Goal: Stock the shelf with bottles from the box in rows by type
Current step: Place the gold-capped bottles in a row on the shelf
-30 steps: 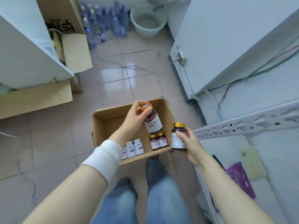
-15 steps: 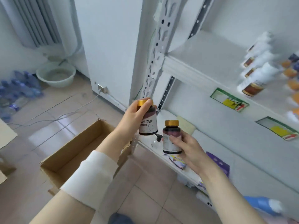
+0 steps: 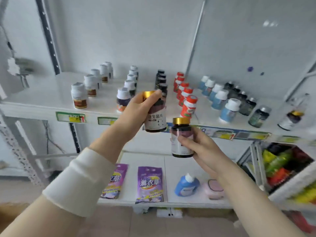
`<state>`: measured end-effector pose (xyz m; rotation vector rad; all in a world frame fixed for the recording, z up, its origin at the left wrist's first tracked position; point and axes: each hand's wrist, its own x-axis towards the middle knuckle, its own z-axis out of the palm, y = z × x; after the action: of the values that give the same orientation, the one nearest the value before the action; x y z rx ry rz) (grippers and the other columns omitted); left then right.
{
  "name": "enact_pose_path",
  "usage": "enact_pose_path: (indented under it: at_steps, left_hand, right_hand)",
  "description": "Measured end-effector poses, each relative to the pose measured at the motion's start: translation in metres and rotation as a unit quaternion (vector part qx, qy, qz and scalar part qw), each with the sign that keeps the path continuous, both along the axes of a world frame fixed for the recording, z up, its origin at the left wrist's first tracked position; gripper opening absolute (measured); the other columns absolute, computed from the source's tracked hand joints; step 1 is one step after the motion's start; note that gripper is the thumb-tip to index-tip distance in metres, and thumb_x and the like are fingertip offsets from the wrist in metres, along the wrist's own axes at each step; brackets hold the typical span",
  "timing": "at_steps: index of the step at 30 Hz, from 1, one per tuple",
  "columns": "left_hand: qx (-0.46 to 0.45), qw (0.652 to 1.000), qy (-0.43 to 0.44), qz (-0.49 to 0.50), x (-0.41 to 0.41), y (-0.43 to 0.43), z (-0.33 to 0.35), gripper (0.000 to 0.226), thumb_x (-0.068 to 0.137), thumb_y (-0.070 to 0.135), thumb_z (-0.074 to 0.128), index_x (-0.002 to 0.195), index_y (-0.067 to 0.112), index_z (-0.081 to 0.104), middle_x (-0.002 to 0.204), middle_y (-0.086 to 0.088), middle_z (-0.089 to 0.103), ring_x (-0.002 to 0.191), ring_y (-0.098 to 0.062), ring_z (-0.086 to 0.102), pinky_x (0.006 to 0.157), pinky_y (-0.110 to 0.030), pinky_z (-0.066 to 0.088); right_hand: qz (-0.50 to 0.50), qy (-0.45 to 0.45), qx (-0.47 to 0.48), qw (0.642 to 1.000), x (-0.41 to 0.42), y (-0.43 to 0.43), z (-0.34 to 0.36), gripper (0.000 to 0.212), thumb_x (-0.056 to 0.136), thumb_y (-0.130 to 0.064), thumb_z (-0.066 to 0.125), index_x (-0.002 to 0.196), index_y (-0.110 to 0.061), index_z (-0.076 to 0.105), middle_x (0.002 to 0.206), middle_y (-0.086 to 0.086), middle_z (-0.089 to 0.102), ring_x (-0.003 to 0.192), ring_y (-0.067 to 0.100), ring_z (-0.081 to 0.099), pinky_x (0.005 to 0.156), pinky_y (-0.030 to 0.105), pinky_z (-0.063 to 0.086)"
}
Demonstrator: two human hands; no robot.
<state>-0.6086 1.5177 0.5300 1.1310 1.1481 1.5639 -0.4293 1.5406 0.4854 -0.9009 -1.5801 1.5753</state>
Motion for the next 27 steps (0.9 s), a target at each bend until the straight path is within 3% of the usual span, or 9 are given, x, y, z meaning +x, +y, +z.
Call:
enact_pose_path:
  at_steps: [2, 4, 7, 10, 14, 18, 20, 23, 27]
  left_hand:
    - [0.006, 0.999, 0.009, -0.04, 0.05, 0.021, 0.013, 0.015, 0.094, 0.029, 0.051, 0.093, 0.016, 0.059, 0.08, 0.007, 0.069, 0.072, -0.001, 0.067, 0.072, -0.021, 0.054]
    - [0.005, 0.997, 0.021, -0.073, 0.089, 0.041, 0.021, 0.018, 0.094, 0.031, 0.051, 0.099, 0.015, 0.059, 0.084, 0.004, 0.071, 0.082, -0.008, 0.068, 0.08, -0.027, 0.055]
    - [0.004, 0.99, 0.067, -0.123, 0.146, 0.078, 0.029, 0.023, 0.094, 0.032, 0.051, 0.104, 0.012, 0.056, 0.1, -0.007, 0.066, 0.094, -0.016, 0.065, 0.091, -0.035, 0.05]
    - [0.006, 0.981, 0.105, -0.164, 0.195, 0.121, 0.035, 0.022, 0.093, 0.034, 0.051, 0.104, 0.015, 0.058, 0.107, -0.009, 0.066, 0.099, -0.016, 0.064, 0.092, -0.033, 0.05]
    - [0.034, 0.972, 0.16, -0.171, 0.247, 0.19, 0.046, 0.032, 0.093, 0.037, 0.051, 0.115, 0.014, 0.053, 0.106, -0.002, 0.065, 0.091, -0.008, 0.063, 0.074, -0.017, 0.051]
    - [0.064, 0.966, 0.172, -0.183, 0.286, 0.265, 0.05, 0.028, 0.093, 0.035, 0.052, 0.115, 0.018, 0.051, 0.1, 0.007, 0.061, 0.088, -0.003, 0.059, 0.06, -0.005, 0.047]
    - [0.056, 0.964, 0.177, -0.19, 0.3, 0.299, 0.052, 0.031, 0.091, 0.036, 0.054, 0.117, 0.018, 0.051, 0.1, 0.007, 0.061, 0.087, -0.002, 0.059, 0.064, -0.009, 0.046]
    - [0.047, 0.958, 0.202, -0.196, 0.318, 0.352, 0.058, 0.036, 0.09, 0.04, 0.056, 0.12, 0.02, 0.051, 0.102, 0.004, 0.06, 0.092, -0.007, 0.06, 0.075, -0.021, 0.048]
    - [0.042, 0.952, 0.243, -0.184, 0.344, 0.419, 0.062, 0.036, 0.089, 0.039, 0.058, 0.119, 0.018, 0.053, 0.108, -0.002, 0.061, 0.105, -0.018, 0.06, 0.093, -0.034, 0.049]
  right_hand:
    - [-0.043, 0.01, 0.007, 0.999, 0.053, 0.012, 0.01, 0.034, 0.08, -0.014, 0.067, 0.113, -0.015, 0.058, 0.123, 0.012, 0.063, 0.106, 0.016, 0.06, 0.1, 0.032, 0.042]
    - [-0.085, 0.018, 0.011, 0.996, 0.094, 0.025, 0.014, 0.035, 0.084, -0.005, 0.06, 0.118, -0.012, 0.055, 0.119, 0.012, 0.064, 0.107, 0.017, 0.06, 0.099, 0.03, 0.044]
    - [-0.146, 0.032, 0.016, 0.989, 0.152, 0.045, 0.024, 0.031, 0.083, -0.002, 0.059, 0.111, -0.015, 0.057, 0.1, 0.002, 0.068, 0.094, 0.011, 0.062, 0.087, 0.023, 0.047]
    - [-0.194, 0.039, 0.017, 0.98, 0.206, 0.075, 0.037, 0.029, 0.082, -0.002, 0.06, 0.106, -0.019, 0.058, 0.098, 0.001, 0.067, 0.096, 0.014, 0.062, 0.091, 0.029, 0.046]
    - [-0.219, 0.011, 0.036, 0.975, 0.262, 0.132, 0.054, 0.037, 0.078, -0.007, 0.064, 0.113, -0.015, 0.057, 0.114, 0.005, 0.065, 0.108, 0.018, 0.061, 0.096, 0.033, 0.046]
    - [-0.238, -0.016, 0.061, 0.969, 0.297, 0.198, 0.069, 0.02, 0.085, 0.0, 0.058, 0.09, -0.02, 0.059, 0.103, 0.002, 0.066, 0.098, 0.016, 0.062, 0.088, 0.027, 0.048]
    - [-0.244, -0.032, 0.049, 0.968, 0.312, 0.231, 0.073, 0.019, 0.085, -0.001, 0.058, 0.097, -0.015, 0.061, 0.098, 0.003, 0.066, 0.094, 0.018, 0.062, 0.082, 0.026, 0.051]
    - [-0.241, -0.059, 0.027, 0.968, 0.331, 0.274, 0.079, 0.034, 0.085, -0.006, 0.061, 0.118, -0.01, 0.057, 0.097, 0.004, 0.066, 0.081, 0.013, 0.064, 0.06, 0.021, 0.048]
    - [-0.256, -0.026, -0.01, 0.966, 0.355, 0.332, 0.085, 0.047, 0.081, 0.0, 0.062, 0.124, -0.011, 0.049, 0.112, 0.011, 0.064, 0.102, 0.023, 0.062, 0.091, 0.037, 0.047]
